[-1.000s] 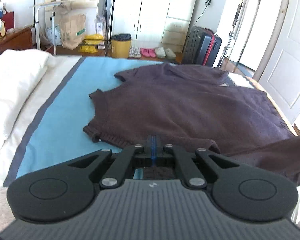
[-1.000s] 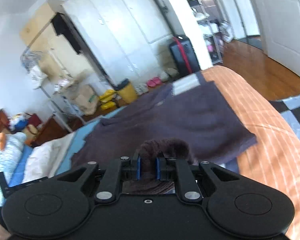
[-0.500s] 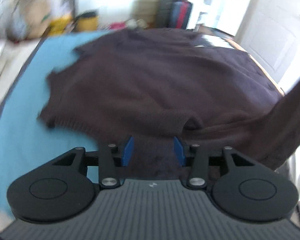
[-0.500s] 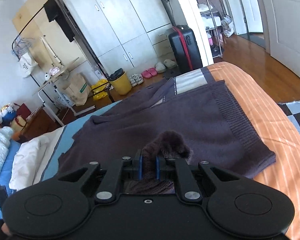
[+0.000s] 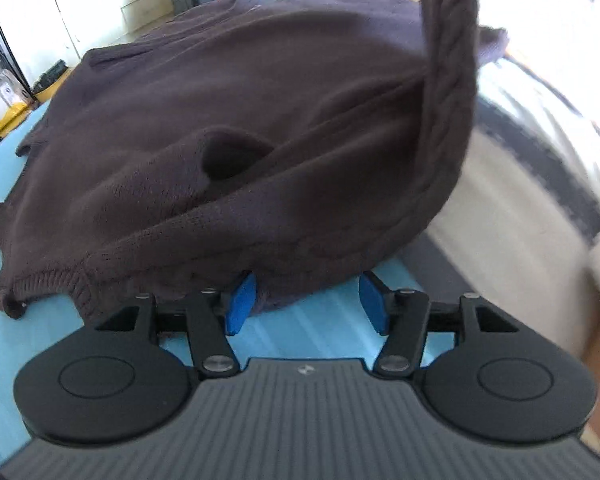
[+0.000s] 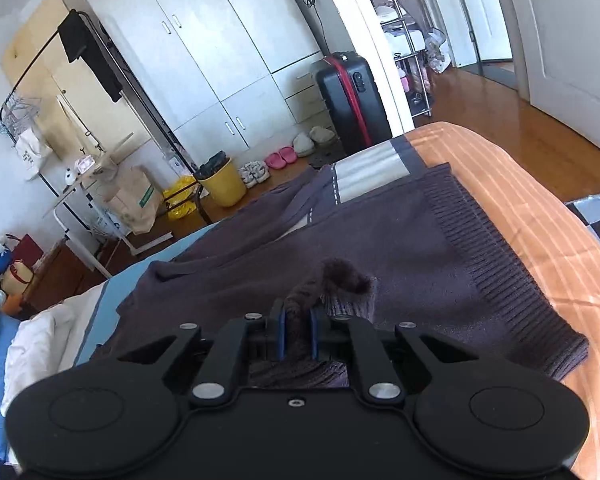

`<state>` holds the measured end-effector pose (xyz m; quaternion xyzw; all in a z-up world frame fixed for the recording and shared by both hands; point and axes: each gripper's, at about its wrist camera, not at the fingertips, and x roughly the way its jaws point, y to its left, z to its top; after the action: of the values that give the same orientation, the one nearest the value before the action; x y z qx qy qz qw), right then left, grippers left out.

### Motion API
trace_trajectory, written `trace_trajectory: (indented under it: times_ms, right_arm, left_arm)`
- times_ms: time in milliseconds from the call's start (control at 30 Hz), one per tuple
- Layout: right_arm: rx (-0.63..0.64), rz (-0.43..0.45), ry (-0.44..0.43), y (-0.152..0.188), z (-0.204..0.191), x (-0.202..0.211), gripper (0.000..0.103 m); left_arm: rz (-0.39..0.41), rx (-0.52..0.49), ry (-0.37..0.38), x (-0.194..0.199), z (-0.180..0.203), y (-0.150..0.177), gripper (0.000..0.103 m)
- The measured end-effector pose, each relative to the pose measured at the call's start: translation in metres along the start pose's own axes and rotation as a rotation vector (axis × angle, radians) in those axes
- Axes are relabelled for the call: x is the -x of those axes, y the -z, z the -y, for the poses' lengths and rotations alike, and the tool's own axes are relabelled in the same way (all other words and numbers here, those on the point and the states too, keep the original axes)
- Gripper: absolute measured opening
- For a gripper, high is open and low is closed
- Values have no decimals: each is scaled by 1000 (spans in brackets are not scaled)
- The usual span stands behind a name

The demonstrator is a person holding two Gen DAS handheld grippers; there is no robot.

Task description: Fold clothes

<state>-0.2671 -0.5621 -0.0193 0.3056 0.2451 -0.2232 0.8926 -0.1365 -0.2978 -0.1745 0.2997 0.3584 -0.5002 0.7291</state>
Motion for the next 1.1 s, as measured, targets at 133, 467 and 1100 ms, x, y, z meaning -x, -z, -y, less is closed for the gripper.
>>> trace_trajectory:
  times_ms: [133, 467, 1100]
  right_arm:
    - [-39, 37, -9, 2, 13, 8, 14]
    - [-77, 17, -16, 6, 35, 11, 14]
    - [27, -173, 356, 9, 40, -93, 23]
  left_arm:
    - [5, -125, -139, -12, 23, -2, 91]
    - [104, 19, -149, 23, 12, -12, 8]
    - [77, 263, -98, -49, -163, -90, 21]
